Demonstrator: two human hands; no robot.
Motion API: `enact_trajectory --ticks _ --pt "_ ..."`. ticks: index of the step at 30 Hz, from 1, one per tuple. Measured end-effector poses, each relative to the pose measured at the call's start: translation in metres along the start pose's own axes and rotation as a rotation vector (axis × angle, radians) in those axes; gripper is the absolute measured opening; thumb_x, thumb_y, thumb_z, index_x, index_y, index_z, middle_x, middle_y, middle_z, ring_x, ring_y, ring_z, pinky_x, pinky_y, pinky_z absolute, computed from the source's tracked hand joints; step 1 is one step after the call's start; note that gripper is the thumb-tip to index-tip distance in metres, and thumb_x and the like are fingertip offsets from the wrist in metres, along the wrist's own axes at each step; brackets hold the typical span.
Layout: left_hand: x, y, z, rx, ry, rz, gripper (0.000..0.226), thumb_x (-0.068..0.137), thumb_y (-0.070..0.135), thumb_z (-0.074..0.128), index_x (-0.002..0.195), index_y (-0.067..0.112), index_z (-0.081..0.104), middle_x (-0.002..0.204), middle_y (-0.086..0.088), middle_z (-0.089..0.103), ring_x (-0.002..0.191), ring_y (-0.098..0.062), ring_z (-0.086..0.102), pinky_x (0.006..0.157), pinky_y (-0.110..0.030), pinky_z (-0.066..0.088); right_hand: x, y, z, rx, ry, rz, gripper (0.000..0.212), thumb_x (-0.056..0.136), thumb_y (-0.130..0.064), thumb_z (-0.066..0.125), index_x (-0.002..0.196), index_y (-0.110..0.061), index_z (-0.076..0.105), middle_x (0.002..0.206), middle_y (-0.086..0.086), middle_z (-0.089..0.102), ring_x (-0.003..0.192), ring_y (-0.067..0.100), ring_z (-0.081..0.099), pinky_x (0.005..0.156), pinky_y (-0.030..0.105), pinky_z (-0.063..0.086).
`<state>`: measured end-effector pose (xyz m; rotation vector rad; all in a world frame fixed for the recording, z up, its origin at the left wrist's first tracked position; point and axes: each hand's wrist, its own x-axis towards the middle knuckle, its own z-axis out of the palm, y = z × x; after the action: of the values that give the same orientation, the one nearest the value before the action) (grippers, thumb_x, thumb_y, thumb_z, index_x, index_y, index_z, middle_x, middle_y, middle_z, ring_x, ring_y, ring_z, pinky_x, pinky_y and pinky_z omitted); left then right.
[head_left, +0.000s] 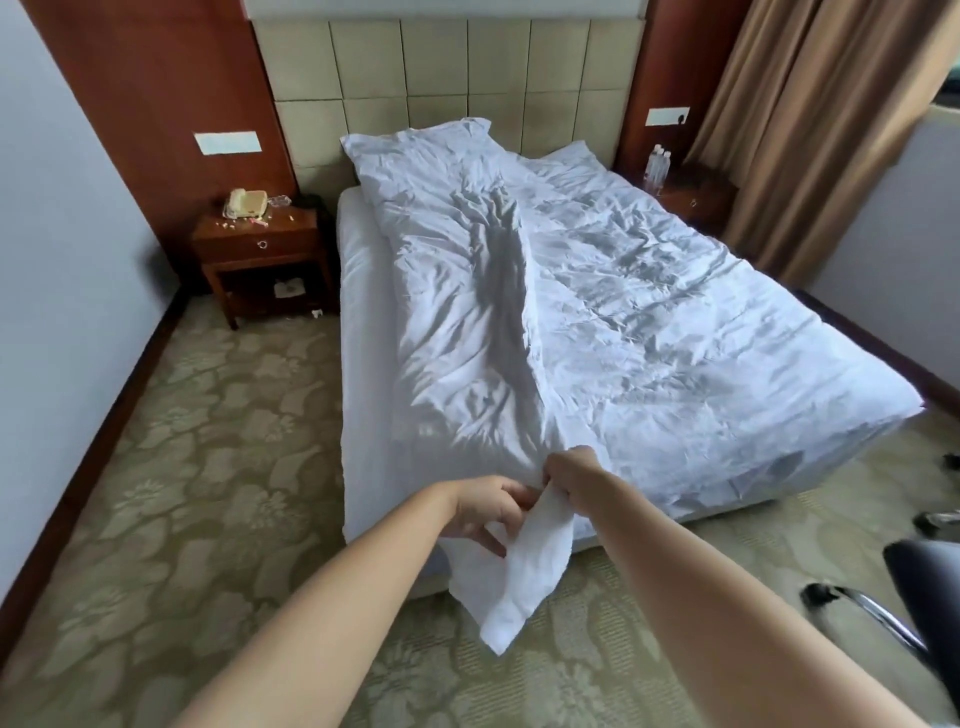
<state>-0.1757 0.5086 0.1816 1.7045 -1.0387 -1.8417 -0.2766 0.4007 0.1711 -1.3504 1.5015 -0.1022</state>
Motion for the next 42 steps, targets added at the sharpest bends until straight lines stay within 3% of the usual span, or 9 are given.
enact_trajectory --ticks 9,11,14,21,25,28,33,37,42 --pt "0.075 0.021 0.132 -0.672 1.082 -0.229 0.012 0.098 0.017 0.044 0.097 0.014 0.057 0.115 -0.015 0.057 0.110 -0.029 0.056 0.090 -0.038 0.044 0.006 0.035 -0.101 0.257 -0.230 0.009 0.026 0.095 -0.011 0.036 0.108 -0.004 0.057 0.105 0.020 0.061 0.097 0.031 0.061 0.083 0.037 0.051" --pt "0.069 0.060 0.175 -1.160 1.441 0.199 0.014 0.093 0.024 0.051 0.093 0.013 0.058 0.097 -0.009 0.064 0.092 -0.028 0.062 0.080 -0.037 0.049 0.002 0.035 -0.122 0.275 -0.313 0.003 0.023 0.095 -0.015 0.040 0.107 -0.006 0.057 0.118 0.019 0.061 0.106 0.032 0.061 0.096 0.042 0.050" --pt "0.080 0.085 0.203 -1.741 1.273 0.265 0.024 0.090 0.039 0.059 0.093 0.016 0.055 0.072 0.015 0.065 0.077 -0.012 0.058 0.077 -0.025 0.045 0.004 0.038 -0.150 0.284 -0.365 -0.049 0.027 0.095 -0.017 0.044 0.112 -0.001 0.058 0.107 0.019 0.064 0.093 0.030 0.063 0.083 0.038 0.053" --pt "0.106 0.074 0.179 -1.350 0.799 -0.030 0.037 0.092 0.007 0.048 0.057 0.015 0.041 0.036 0.002 0.039 0.028 -0.005 0.034 0.030 -0.010 0.024 0.006 0.058 -0.209 0.173 -0.404 -0.115 0.018 0.082 -0.019 0.056 0.095 -0.006 0.060 0.070 0.007 0.055 0.061 0.021 0.053 0.054 0.023 0.041" --pt "0.094 0.086 0.176 -1.224 0.939 0.115 0.032 0.088 0.011 0.062 0.062 0.017 0.045 0.033 0.005 0.036 0.023 -0.002 0.026 0.029 -0.008 0.017 -0.019 0.076 -0.225 0.040 -0.579 -0.150 0.032 0.081 -0.036 0.070 0.104 -0.015 0.064 0.089 0.004 0.067 0.084 0.022 0.064 0.073 0.031 0.053" --pt "0.086 0.093 0.186 -1.105 1.032 0.190 0.026 0.086 0.007 0.067 0.067 0.015 0.050 0.039 0.004 0.040 0.026 -0.001 0.030 0.030 -0.009 0.019 -0.031 0.082 -0.227 0.178 -0.324 -0.204 0.019 0.086 -0.010 0.061 0.104 -0.007 0.055 0.096 0.011 0.060 0.081 0.025 0.057 0.062 0.026 0.045" --pt "0.080 0.095 0.216 -0.698 1.113 0.208 0.039 0.083 -0.003 0.054 0.115 0.014 0.065 0.104 -0.006 0.065 0.075 -0.017 0.060 0.052 -0.017 0.046 -0.050 0.074 -0.246 0.281 -0.157 -0.352 0.024 0.089 0.003 0.043 0.073 -0.013 0.047 0.075 0.007 0.052 0.060 0.018 0.046 0.048 0.020 0.035" --pt "0.100 0.094 0.224 0.003 1.203 -0.089 0.116 0.065 0.022 0.081 0.151 0.034 0.004 0.147 -0.007 0.028 0.132 -0.030 0.037 0.100 -0.037 0.045 -0.062 0.049 -0.255 0.324 -0.283 -0.439 0.027 0.087 0.005 0.037 0.072 -0.016 0.045 0.067 0.007 0.047 0.055 0.020 0.046 0.038 0.015 0.032" --pt "0.151 0.115 0.211 -0.139 1.341 -0.152 0.125 0.062 0.048 0.082 0.151 0.033 -0.005 0.154 -0.004 0.017 0.137 -0.029 0.031 0.109 -0.040 0.036 -0.049 0.023 -0.271 0.360 -0.462 -0.530 0.027 0.082 0.010 0.038 0.075 -0.013 0.052 0.066 0.006 0.049 0.058 0.019 0.048 0.048 0.022 0.039"
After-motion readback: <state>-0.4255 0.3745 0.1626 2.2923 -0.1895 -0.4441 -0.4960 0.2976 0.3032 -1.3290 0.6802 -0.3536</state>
